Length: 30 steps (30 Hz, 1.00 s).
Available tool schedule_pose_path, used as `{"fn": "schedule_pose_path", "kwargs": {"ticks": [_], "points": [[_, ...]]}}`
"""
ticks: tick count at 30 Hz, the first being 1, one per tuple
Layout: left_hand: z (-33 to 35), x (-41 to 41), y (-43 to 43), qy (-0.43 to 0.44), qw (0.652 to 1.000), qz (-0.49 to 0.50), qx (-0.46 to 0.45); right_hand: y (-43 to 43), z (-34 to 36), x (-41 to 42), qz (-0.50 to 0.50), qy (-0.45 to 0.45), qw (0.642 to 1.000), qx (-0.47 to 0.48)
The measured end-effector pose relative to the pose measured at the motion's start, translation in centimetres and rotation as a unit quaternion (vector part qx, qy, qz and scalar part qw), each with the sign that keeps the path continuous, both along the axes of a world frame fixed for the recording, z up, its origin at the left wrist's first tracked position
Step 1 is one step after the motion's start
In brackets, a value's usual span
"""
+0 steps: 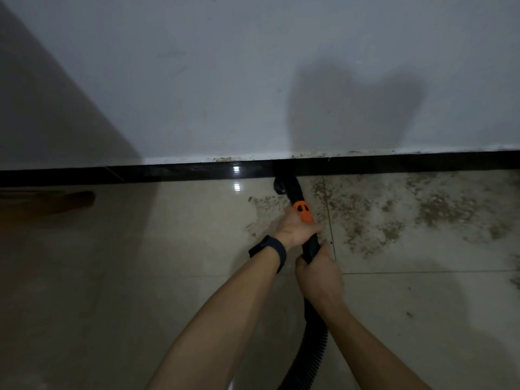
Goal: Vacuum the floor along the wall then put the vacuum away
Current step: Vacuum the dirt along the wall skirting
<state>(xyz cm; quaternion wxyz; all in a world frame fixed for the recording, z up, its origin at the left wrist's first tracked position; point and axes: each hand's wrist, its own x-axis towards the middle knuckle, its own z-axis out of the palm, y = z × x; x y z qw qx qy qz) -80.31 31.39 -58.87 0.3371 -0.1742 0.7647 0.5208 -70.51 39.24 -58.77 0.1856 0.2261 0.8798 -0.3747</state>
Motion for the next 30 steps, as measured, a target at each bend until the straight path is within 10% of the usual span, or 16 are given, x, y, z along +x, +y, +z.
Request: {"fn": "schedule_pose_path", "kwargs": {"ticks": [10, 30], "points": [[1.5, 0.7, 5.1, 0.046, 0.994, -0.098, -0.012, 4.3, 0.7, 0.6, -0.093, -0.008, 0.993, -0.072], [-0.9, 4.1, -4.7, 0.061, 0.997, 0.015, -0.046, -3.6, 1.5, 2.6, 0.014, -0.034, 0.993, -0.113]]}}
